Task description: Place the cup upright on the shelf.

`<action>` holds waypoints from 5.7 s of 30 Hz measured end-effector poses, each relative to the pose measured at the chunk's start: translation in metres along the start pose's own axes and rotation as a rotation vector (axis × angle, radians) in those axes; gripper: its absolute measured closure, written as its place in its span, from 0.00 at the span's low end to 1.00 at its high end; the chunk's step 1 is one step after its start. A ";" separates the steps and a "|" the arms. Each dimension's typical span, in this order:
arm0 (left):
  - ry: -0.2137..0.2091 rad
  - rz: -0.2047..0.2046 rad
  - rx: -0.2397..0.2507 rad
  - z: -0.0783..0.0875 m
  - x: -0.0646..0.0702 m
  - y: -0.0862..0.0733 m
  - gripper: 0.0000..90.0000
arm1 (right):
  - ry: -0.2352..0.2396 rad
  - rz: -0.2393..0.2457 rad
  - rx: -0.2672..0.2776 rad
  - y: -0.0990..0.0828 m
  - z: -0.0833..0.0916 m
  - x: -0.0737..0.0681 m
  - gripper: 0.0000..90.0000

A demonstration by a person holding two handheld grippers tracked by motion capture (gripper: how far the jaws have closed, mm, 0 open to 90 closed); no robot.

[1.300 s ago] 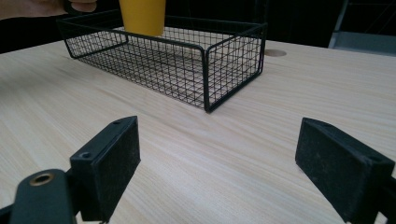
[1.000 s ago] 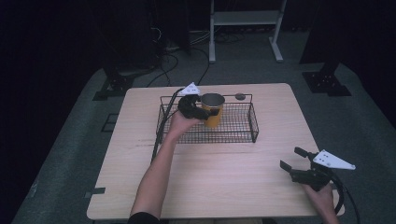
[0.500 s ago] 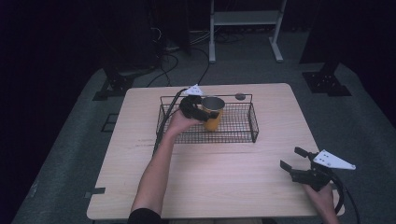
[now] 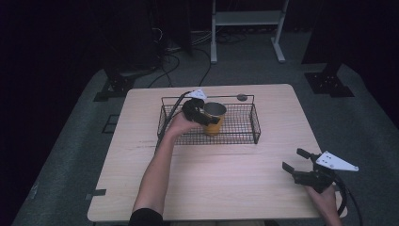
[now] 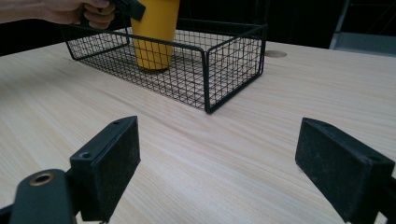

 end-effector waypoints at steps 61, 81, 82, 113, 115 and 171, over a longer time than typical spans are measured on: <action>0.034 -0.079 -0.010 0.007 0.006 0.006 0.02 | 0.016 0.011 -0.005 0.000 0.000 0.000 0.14; 0.037 -0.088 0.094 0.029 0.014 0.018 0.02 | 0.009 0.034 -0.029 -0.001 -0.003 -0.004 0.14; 0.038 -0.092 0.103 0.031 0.015 0.018 0.02 | 0.008 0.035 -0.030 -0.001 -0.003 -0.004 0.14; 0.058 -0.110 0.215 0.068 0.047 0.006 0.02 | 0.010 0.034 -0.032 -0.001 -0.003 -0.004 0.14; 0.059 -0.111 0.217 0.070 0.048 0.005 0.02 | 0.009 0.035 -0.034 -0.001 -0.003 -0.004 0.14; 0.044 -0.120 0.256 0.091 0.089 -0.034 0.02 | 0.003 0.039 -0.042 -0.001 -0.004 -0.005 0.14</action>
Point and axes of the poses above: each handheld gripper's, and its own axes: z roughly backward along the jaws, y roughly out of its top, x roughly to its right, the point moved 1 cm from there along -z, roughly forward along the jaws, and after that the axes turned 5 degrees about x, right-handed, at the moved point
